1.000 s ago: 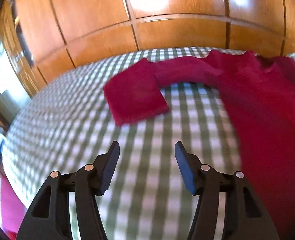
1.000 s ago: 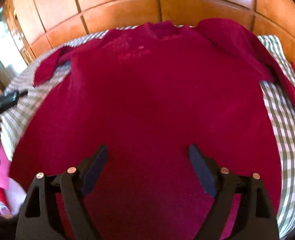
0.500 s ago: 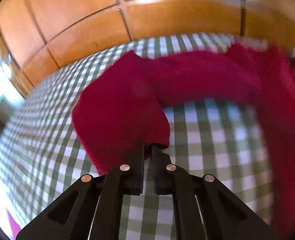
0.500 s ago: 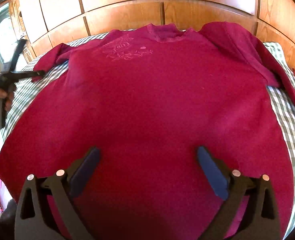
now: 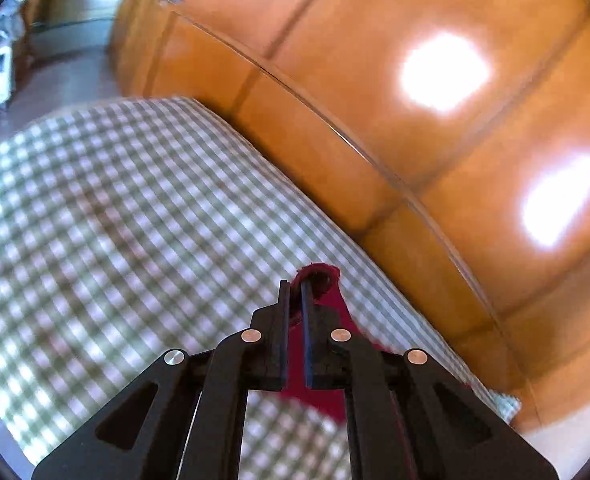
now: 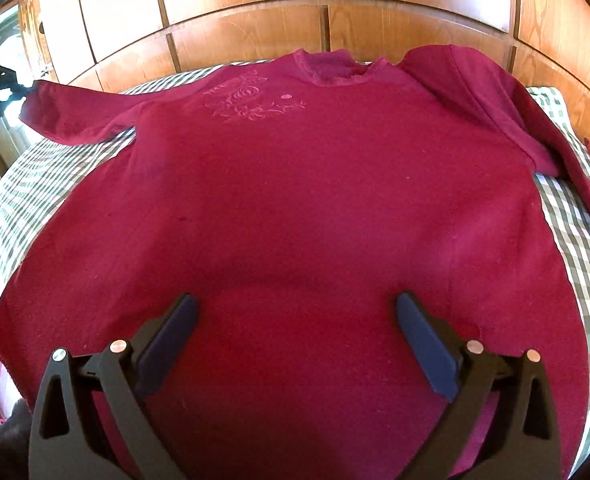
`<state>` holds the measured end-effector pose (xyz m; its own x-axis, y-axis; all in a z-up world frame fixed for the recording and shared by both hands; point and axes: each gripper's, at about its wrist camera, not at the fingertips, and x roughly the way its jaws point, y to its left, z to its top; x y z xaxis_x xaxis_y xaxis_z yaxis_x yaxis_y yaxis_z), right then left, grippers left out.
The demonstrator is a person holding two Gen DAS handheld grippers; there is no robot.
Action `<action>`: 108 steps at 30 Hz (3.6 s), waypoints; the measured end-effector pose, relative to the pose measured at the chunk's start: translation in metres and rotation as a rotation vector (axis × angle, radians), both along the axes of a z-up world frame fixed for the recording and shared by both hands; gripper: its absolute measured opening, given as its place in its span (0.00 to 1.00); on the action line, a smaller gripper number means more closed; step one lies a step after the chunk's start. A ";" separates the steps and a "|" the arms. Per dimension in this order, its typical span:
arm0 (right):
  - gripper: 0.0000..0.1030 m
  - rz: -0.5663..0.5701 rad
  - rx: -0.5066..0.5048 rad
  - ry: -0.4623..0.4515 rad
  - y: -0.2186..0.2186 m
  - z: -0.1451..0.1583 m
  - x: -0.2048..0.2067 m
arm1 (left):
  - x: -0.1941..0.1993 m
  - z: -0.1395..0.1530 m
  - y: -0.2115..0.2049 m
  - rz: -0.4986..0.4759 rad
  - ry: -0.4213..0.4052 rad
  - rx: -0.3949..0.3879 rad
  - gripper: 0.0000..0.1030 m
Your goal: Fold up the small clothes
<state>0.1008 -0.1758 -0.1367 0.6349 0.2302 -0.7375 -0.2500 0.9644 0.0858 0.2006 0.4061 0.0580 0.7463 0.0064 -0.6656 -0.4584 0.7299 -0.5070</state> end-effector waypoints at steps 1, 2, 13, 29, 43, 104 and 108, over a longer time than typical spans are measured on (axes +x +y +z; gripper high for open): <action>0.97 0.000 -0.002 0.000 0.000 0.000 0.000 | 0.007 0.000 0.004 0.015 0.020 0.015 0.04; 0.97 -0.001 -0.003 0.001 0.000 0.000 0.000 | 0.017 0.000 0.007 0.040 0.062 0.074 0.03; 0.98 0.001 -0.010 0.003 0.000 -0.001 0.003 | 0.038 -0.116 0.038 0.201 0.491 0.172 0.00; 0.86 -0.157 0.072 -0.007 -0.062 0.030 -0.006 | -0.029 -0.051 -0.107 0.020 0.249 0.379 0.00; 0.71 -0.730 -0.338 -0.020 -0.316 0.022 -0.008 | -0.058 -0.120 -0.410 -0.711 0.146 0.347 0.00; 0.06 -1.026 0.340 -0.006 -0.454 0.055 0.034 | -0.067 -0.150 -0.433 -0.684 0.076 0.332 0.96; 0.06 -1.047 0.290 0.057 -0.464 0.038 0.049 | -0.066 -0.152 -0.436 -0.685 0.082 0.356 0.96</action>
